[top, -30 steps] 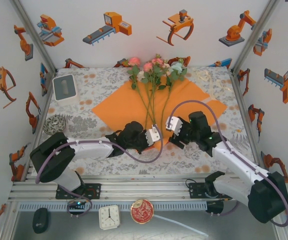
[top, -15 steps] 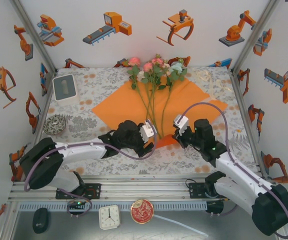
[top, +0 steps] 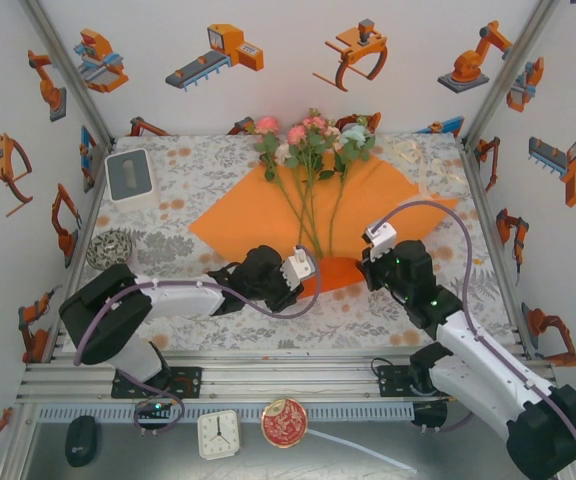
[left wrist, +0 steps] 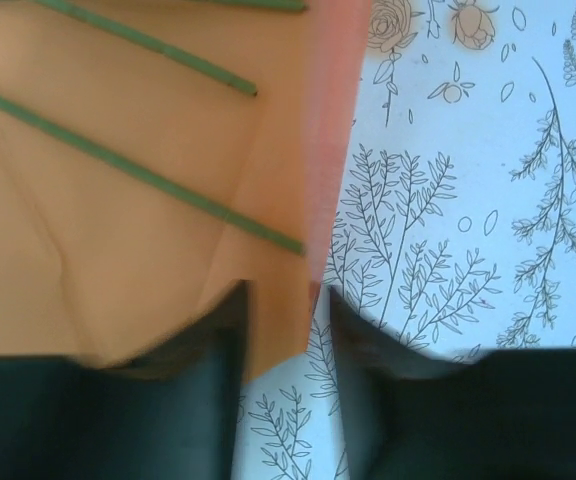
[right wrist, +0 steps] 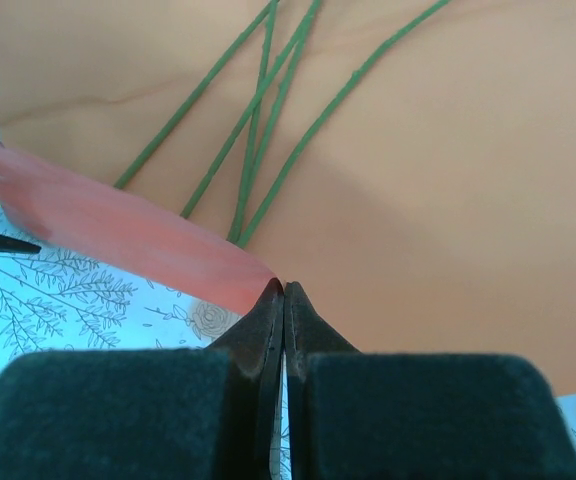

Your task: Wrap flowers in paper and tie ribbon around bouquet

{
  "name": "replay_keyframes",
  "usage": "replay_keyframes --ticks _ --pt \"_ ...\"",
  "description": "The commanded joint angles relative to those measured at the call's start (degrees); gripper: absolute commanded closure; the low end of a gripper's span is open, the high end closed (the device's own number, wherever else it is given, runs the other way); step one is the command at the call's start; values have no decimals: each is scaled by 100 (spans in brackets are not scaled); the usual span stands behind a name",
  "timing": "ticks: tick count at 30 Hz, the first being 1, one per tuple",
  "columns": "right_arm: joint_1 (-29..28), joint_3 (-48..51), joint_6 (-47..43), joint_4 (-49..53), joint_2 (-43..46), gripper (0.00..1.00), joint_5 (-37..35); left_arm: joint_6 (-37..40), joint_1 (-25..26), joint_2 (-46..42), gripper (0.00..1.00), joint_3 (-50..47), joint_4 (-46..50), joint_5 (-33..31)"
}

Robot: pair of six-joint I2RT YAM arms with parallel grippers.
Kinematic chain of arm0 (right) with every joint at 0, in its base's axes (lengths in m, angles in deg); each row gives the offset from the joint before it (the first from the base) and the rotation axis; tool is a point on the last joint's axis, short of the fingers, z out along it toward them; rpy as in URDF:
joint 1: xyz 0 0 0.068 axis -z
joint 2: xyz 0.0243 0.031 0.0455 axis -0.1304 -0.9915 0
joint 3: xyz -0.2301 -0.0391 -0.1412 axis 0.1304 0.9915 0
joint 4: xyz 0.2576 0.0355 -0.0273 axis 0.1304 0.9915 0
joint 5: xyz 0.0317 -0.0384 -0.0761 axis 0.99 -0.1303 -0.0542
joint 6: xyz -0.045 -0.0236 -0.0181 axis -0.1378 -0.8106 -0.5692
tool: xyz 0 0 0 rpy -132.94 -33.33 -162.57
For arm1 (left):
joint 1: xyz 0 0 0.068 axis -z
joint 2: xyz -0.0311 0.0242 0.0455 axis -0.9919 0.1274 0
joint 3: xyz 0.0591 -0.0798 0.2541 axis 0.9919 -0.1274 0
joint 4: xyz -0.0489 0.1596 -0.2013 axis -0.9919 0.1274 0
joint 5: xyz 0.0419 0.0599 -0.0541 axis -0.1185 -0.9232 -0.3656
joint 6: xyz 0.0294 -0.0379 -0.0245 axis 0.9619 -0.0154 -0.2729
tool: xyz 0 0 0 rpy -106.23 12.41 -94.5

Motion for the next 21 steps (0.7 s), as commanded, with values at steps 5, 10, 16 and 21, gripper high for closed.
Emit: replay_keyframes --ticks 5,10,16,21 --pt "-9 63 730 398 793 100 -207 -491 90 -710 100 80 452 727" --pt "-26 373 1414 852 1667 100 299 -805 465 -1609 100 -165 1113 474" --pt "-61 733 2178 991 2279 100 924 -982 683 -2338 100 -397 1799 -195" --pt "-70 486 2075 1766 2775 100 1095 -1134 764 -2398 100 -353 1962 -204"
